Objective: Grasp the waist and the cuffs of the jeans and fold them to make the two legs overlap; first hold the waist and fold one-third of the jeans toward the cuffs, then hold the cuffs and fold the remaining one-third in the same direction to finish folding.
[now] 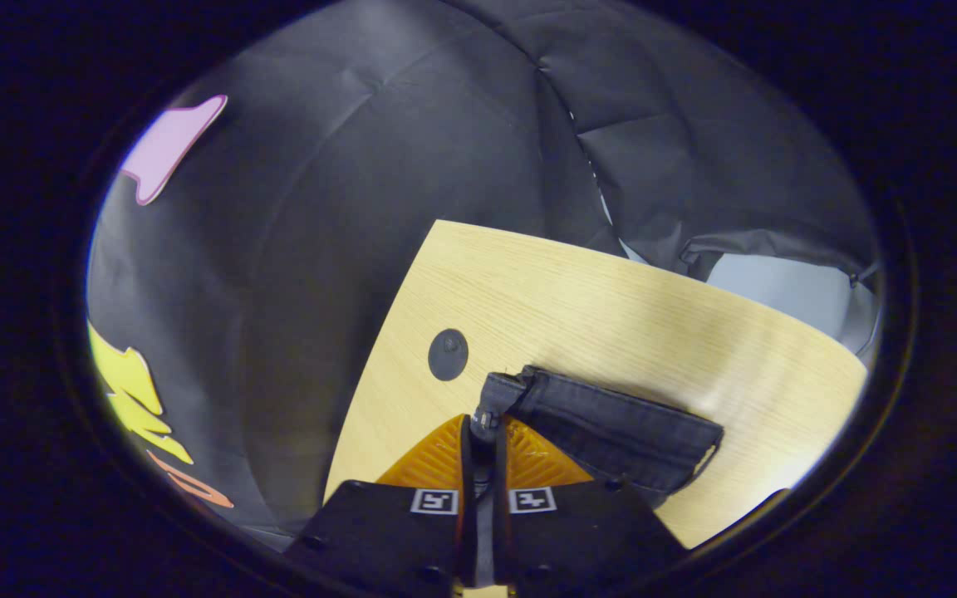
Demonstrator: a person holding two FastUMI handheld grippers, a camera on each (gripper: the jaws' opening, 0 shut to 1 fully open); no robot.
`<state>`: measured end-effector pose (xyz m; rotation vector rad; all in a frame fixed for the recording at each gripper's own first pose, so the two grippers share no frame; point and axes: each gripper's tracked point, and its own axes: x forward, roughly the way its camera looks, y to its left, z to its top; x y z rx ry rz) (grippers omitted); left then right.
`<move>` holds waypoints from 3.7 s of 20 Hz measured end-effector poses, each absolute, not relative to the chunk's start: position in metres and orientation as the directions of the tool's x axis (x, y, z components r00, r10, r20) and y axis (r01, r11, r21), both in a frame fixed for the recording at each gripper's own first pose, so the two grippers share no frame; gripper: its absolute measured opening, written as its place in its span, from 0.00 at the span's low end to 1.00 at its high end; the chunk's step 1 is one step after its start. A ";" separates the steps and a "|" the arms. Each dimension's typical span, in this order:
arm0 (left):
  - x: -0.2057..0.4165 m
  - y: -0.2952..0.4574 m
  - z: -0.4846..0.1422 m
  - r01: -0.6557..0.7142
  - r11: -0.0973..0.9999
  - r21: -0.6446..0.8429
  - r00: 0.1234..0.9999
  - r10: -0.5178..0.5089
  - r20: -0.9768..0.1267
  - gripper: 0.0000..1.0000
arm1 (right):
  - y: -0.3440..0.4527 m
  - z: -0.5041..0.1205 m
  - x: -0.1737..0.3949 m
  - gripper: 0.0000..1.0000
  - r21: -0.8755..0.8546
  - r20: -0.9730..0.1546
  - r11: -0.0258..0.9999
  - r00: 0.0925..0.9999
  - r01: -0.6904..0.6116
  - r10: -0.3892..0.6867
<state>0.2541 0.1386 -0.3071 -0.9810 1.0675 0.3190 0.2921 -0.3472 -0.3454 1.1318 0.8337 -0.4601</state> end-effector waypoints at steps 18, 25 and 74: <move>0.164 0.050 -0.159 -0.249 0.824 -0.509 0.498 -0.342 -0.797 0.92 | -0.310 -0.221 0.221 0.83 0.570 -0.665 0.686 0.744 0.452 0.062; 0.089 0.035 -0.130 -0.056 0.959 -0.279 0.688 -0.166 -0.706 0.93 | -0.268 -0.177 0.115 0.89 0.342 -0.608 0.904 0.794 0.257 0.005; -0.013 0.006 -0.088 -0.274 0.954 -0.122 0.852 0.182 -0.491 0.99 | -0.380 -0.372 0.194 0.27 0.424 -0.705 0.696 0.694 0.580 -0.149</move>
